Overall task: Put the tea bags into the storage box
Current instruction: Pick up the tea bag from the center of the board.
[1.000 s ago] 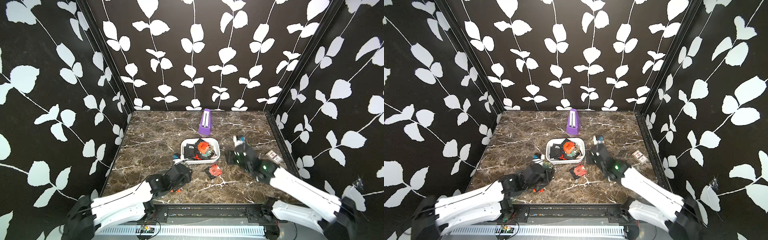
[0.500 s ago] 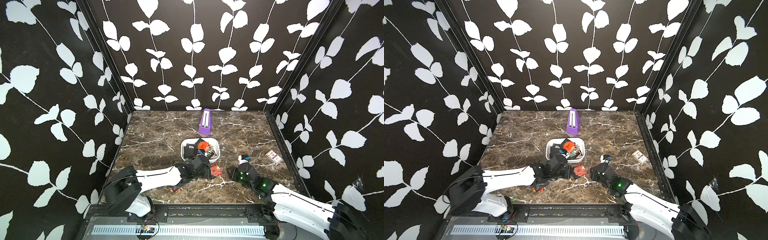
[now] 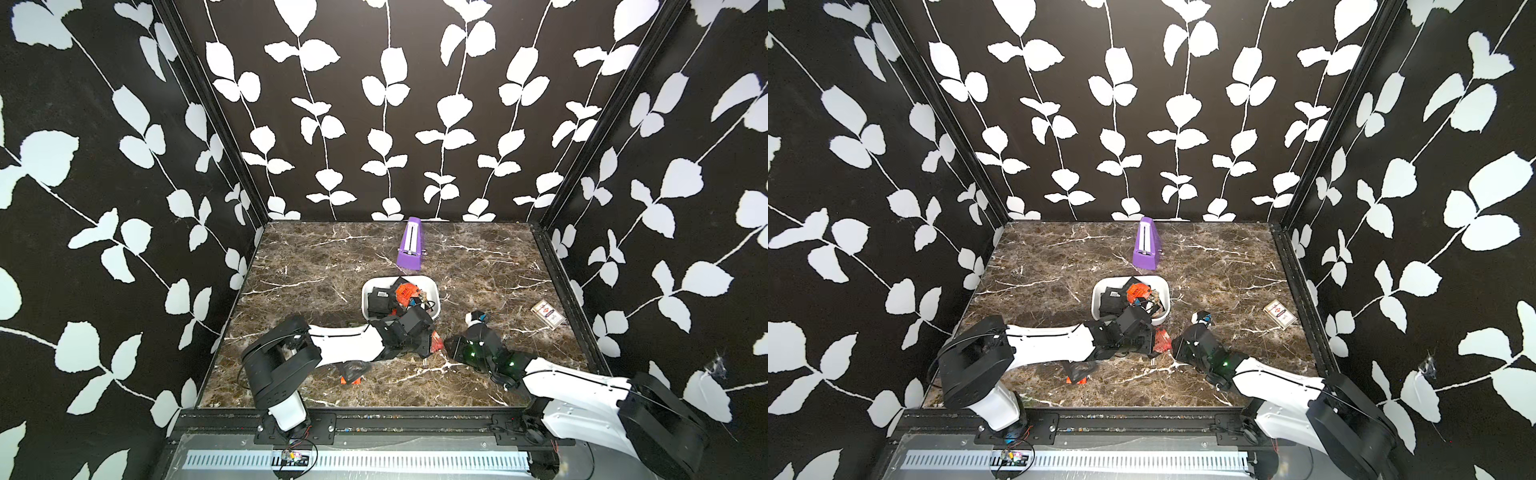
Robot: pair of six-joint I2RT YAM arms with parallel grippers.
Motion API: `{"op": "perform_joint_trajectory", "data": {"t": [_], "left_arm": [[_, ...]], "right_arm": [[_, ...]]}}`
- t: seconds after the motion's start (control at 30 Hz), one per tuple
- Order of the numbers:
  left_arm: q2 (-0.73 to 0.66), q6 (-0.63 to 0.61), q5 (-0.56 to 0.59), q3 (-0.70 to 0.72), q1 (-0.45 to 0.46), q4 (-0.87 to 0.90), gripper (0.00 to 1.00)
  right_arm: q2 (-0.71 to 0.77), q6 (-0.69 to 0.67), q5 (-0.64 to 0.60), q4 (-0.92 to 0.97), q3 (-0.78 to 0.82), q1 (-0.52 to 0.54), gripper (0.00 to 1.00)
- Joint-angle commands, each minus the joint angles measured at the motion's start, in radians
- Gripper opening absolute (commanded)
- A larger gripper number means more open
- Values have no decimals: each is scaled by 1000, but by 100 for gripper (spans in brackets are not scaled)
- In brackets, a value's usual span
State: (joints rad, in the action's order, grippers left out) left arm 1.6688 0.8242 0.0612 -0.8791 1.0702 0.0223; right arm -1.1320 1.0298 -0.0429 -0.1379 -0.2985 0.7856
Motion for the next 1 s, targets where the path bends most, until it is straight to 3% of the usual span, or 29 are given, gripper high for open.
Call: {"op": "perform_joint_trajectory", "data": {"t": [0.0,0.97], "left_arm": [[19,-16,23,-23,1,-3,2],[58,73,14,129,2,-17,0]], "right_arm": [[-25,12,9,-40,1,10,39],[-254,34,11,-123,-89,61,37]]}}
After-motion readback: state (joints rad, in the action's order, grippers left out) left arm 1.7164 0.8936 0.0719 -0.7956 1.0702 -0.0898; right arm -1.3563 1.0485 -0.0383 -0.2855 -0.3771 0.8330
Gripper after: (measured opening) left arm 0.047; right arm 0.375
